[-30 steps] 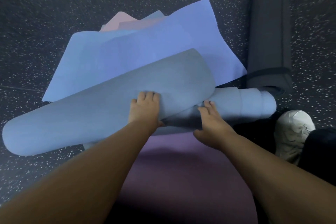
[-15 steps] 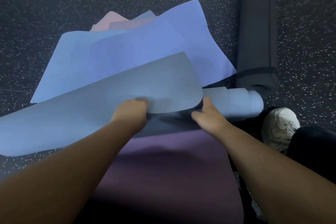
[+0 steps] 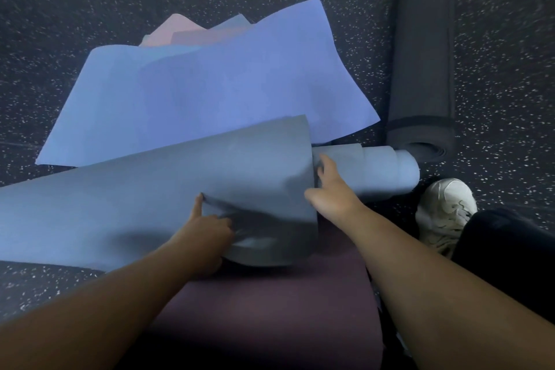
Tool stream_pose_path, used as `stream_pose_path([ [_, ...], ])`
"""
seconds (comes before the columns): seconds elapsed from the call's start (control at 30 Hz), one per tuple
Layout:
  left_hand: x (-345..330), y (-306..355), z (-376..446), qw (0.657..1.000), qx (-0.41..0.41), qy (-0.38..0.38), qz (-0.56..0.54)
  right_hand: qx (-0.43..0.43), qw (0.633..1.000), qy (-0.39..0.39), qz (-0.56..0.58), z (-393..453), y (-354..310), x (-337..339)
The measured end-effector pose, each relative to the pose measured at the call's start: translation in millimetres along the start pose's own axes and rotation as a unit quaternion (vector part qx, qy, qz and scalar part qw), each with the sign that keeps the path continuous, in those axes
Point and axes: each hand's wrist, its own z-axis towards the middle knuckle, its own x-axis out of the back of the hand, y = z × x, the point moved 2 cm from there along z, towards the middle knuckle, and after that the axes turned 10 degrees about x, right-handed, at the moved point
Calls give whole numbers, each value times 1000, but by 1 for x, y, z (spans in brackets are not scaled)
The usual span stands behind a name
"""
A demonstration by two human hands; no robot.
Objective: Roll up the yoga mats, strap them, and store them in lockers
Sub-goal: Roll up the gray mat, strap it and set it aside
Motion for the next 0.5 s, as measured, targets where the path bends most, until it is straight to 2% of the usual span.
stream_pose_path([
  [0.07,-1,0,1,1000,-7,-13,5,10,998,-11,-53,-2,4,-3],
  [0.13,-3,2,2,1000,-21,10,14,11,988,-38,-147,-2,1,-4],
  [0.23,0,0,8,986,-14,164,-11,-2,972,-61,-228,1,-5,-4],
  [0.3,10,-8,15,963,55,239,-113,-4,971,-61,-230,4,-6,-2],
  [0.43,44,-28,36,913,177,205,-305,-11,971,-57,-230,5,-4,-2],
  [0.5,60,-39,52,900,182,169,-358,-15,972,-57,-227,3,-3,-3],
])
